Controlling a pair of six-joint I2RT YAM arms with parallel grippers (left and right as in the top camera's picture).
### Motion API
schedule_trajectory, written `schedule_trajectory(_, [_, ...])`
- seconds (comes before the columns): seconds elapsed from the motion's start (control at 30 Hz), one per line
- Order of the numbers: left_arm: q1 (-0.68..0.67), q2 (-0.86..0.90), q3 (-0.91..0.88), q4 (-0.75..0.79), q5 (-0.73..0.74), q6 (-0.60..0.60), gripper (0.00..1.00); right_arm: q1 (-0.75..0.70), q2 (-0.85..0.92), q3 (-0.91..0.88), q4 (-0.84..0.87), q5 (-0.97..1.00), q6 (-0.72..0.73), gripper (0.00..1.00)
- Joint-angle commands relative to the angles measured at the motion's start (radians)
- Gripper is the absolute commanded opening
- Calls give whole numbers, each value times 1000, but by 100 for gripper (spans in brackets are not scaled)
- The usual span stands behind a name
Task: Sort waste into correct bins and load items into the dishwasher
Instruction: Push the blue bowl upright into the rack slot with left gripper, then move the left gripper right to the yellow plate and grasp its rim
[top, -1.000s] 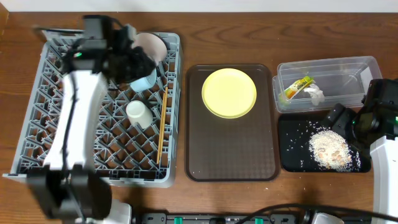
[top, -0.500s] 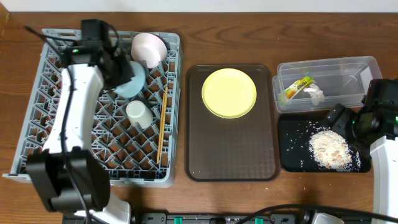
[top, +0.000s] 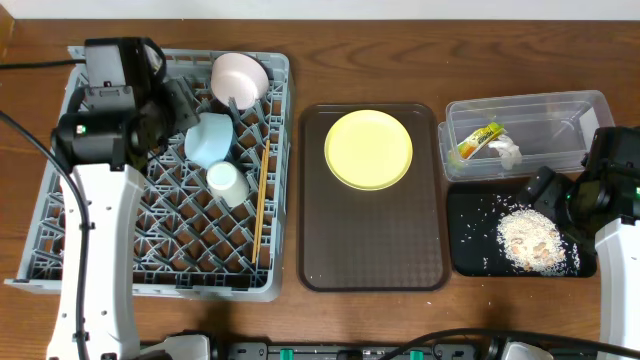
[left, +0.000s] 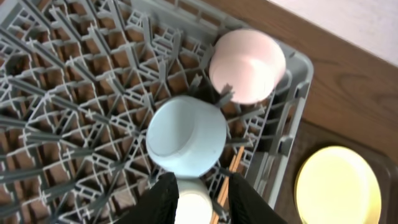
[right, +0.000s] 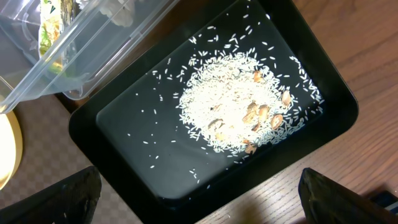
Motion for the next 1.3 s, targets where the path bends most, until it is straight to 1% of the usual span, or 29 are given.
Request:
schedule_trajectory(0.0, [-11,15,6,-26,-51,2,30,-14,-8,13,-1,6,4,99])
schedule_trajectory(0.1, [-11,33,5,-46,-61,2,30,-14,-8,13,-1,6,4,99])
schedule_trajectory(0.23, [-38,43,5,-95,60,2,29,-14,-8,13,-1,6,4,99])
schedule_trajectory(0.27, [-55,43,5,-108,86,3,29,-14,-8,13,-1,6,4,99])
schedule_trajectory(0.4, [-148,45,5,-130,90,17,30,-14,-8,13,-1,6,4,99])
schedule_trajectory(0.43, [-192,45,5,-130,90,17,31,-14,-8,13,-1,6,4,99])
schedule_trajectory(0.5, [-257,47,4,-124,90,17,37,-14,-8,13,-1,6,4,99])
schedule_trajectory(0.63, [-414,63,3,-76,89,17,43,-14,-8,13,-1,6,4,99])
schedule_trajectory(0.7, [-495,83,2,-29,85,17,45,-14,-8,13,-1,6,4,99])
schedule_trajectory(0.83, [-613,147,1,72,85,18,51,-14,-8,13,-1,6,4,99])
schedule_trajectory(0.9, [-657,191,1,122,84,18,55,-14,-8,13,-1,6,4,99])
schedule_trajectory(0.97, [-702,258,1,179,61,18,62,-14,-8,13,-1,6,4,99])
schedule_trajectory(1.03, [-729,311,1,214,42,18,67,-14,-8,13,-1,6,4,99])
schedule_trajectory(1.13, [-761,404,1,269,40,26,70,-14,-8,13,-1,6,4,99])
schedule_trajectory(1.27, [-784,517,1,335,40,26,70,-14,-8,13,-1,6,4,99])
